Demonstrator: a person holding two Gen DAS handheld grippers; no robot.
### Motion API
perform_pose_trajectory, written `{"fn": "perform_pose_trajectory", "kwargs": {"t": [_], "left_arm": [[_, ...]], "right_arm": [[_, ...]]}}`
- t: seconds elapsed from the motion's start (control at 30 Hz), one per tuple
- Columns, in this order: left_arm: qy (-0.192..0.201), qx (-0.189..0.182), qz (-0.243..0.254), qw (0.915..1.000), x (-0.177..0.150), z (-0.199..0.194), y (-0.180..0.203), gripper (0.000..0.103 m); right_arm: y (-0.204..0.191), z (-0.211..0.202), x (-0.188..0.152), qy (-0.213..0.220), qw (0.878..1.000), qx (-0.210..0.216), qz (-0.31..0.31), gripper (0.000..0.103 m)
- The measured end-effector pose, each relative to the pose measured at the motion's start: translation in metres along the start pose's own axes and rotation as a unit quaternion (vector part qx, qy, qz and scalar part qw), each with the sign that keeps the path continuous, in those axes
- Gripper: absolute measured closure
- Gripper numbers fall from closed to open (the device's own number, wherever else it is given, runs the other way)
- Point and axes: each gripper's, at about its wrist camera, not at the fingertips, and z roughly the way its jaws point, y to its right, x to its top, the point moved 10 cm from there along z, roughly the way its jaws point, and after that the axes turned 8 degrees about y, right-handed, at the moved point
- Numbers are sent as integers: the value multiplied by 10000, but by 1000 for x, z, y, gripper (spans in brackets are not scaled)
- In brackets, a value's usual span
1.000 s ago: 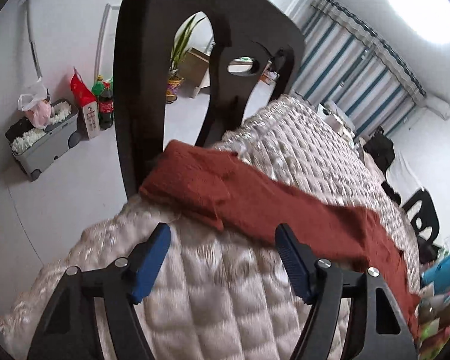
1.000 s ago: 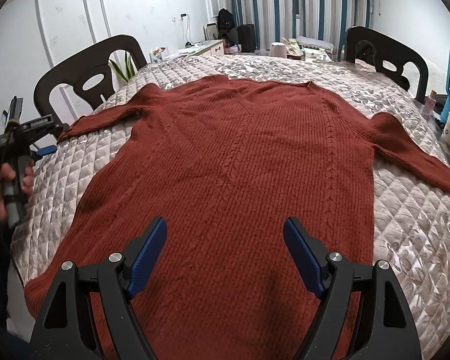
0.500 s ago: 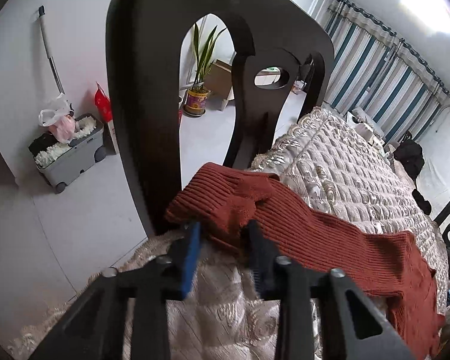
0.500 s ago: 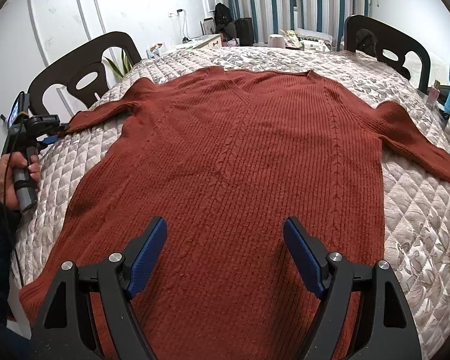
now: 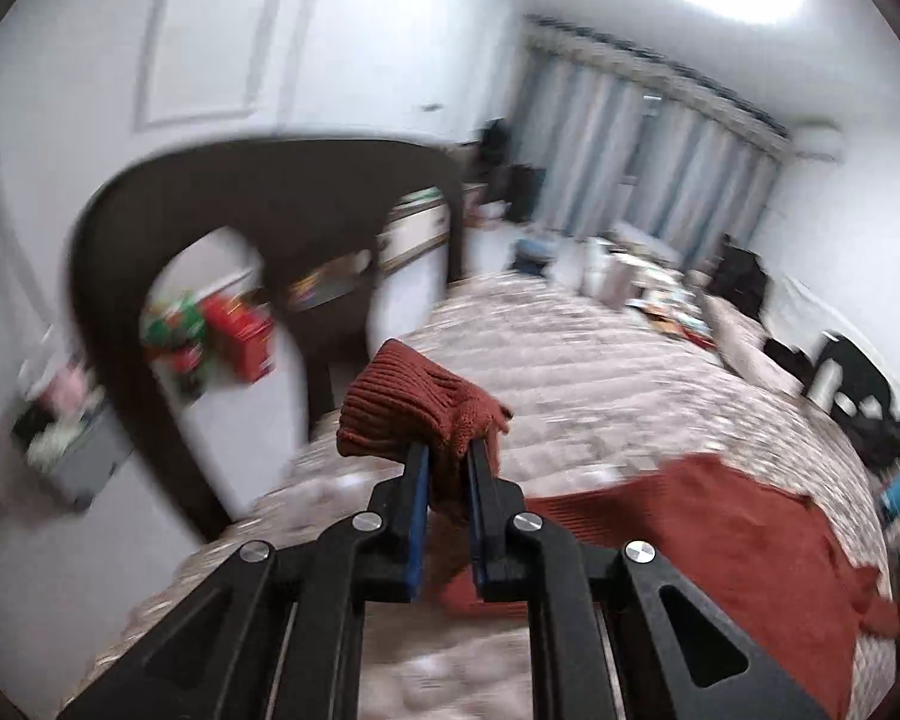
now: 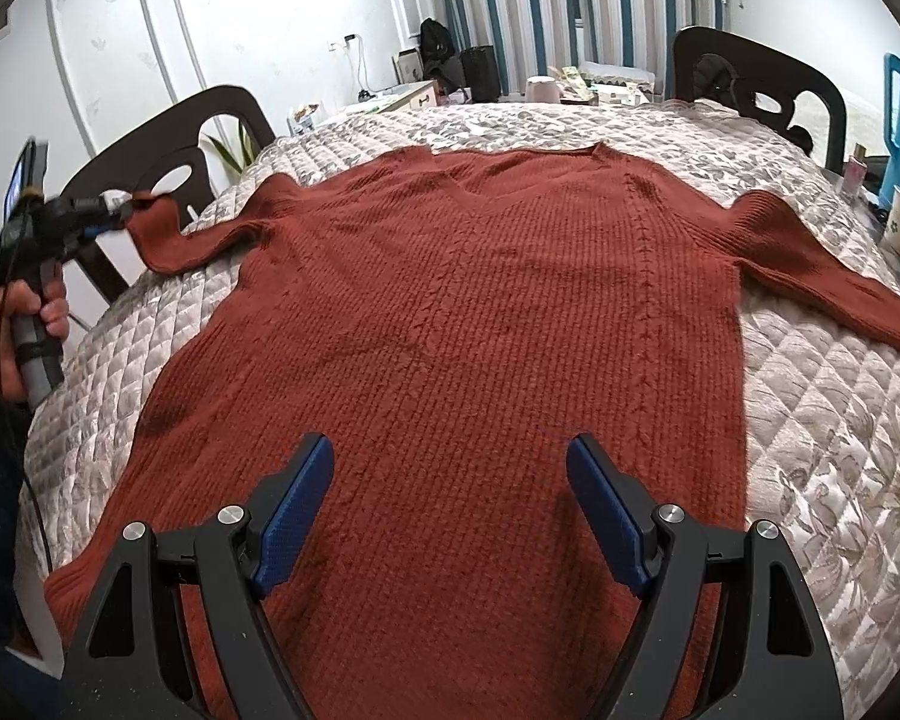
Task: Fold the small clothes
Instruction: 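Fold the held sleeve across the sweater body with the left gripper while the right gripper grasps the other cuff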
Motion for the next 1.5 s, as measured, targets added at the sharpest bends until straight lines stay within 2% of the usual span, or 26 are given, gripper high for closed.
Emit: {"fn": "perform_pose_trajectory", "kwargs": {"t": [0.1, 0.2, 0.27, 0.37, 0.4, 0.43, 0.47, 0.53, 0.6, 0.63, 0.7, 0.77, 0.87, 0.97, 1.03, 1.1, 1.17, 1.23, 1.33, 1.5], "left_arm": [[86, -602, 526, 9968, 1, -6, 66, 90], [-69, -1325, 1062, 9855, -21, -11, 138, 89], [-335, -1833, 1463, 9715, -50, -13, 182, 89], [-939, -2497, 2016, 9424, -104, -14, 230, 85], [-1139, -2663, 2134, 9330, -119, -15, 240, 81], [-1269, -2795, 2180, 9264, -129, -17, 245, 71], [-1298, -2907, 2163, 9230, -132, -22, 245, 58], [-1190, -3154, 2069, 9185, -128, -38, 243, 46], [-1087, -3283, 1902, 9188, -115, -50, 238, 43], [-1026, -3262, 1801, 9223, -107, -52, 231, 41], [-902, -3080, 1598, 9335, -92, -50, 213, 40], [-833, -2895, 1384, 9434, -81, -46, 196, 40], [-807, -2431, 1252, 9585, -78, -30, 167, 40], [-964, -2114, 1006, 9674, -81, -21, 139, 40], [-1004, -1954, 885, 9716, -82, -15, 125, 40], [-991, -1865, 841, 9738, -82, -14, 116, 40], [-994, -1806, 830, 9750, -80, -13, 112, 40], [-981, -1788, 821, 9755, -77, -12, 110, 40], [-945, -1819, 795, 9755, -71, -12, 112, 40], [-973, -1995, 781, 9719, -70, -7, 126, 40]], "right_arm": [[6, -5, 1, 63, 9999, -60, 64, 23], [16, -9, 2, 118, 9997, -167, 163, 23], [24, -12, 2, 140, 9993, -239, 250, 23], [37, -15, 2, 156, 9984, -353, 402, 23], [43, -16, 3, 169, 9980, -395, 467, 23], [46, -17, 4, 186, 9977, -410, 510, 23], [49, -19, 5, 210, 9973, -425, 566, 23], [58, -23, 11, 308, 9961, -437, 695, 23], [64, -27, 18, 388, 9950, -428, 811, 23], [66, -27, 22, 416, 9944, -384, 892, 23], [64, -25, 35, 477, 9929, -92, 1090, 23], [57, -19, 52, 551, 9884, 393, 1359, 24], [46, 2, 71, 426, 9832, 912, 1521, 30], [30, 45, 87, 47, 9785, 1330, 1578, 42], [24, 74, 90, -279, 9744, 1473, 1675, 54], [13, 107, 88, -758, 9671, 1652, 1783, 58], [4, 125, 87, -972, 9644, 1746, 1731, 73], [-2, 134, 92, -1016, 9644, 1770, 1683, 92], [2, 124, 114, -685, 9666, 1852, 1631, 94], [48, 96, 147, -57, 9697, 1693, 1761, 94]]}}
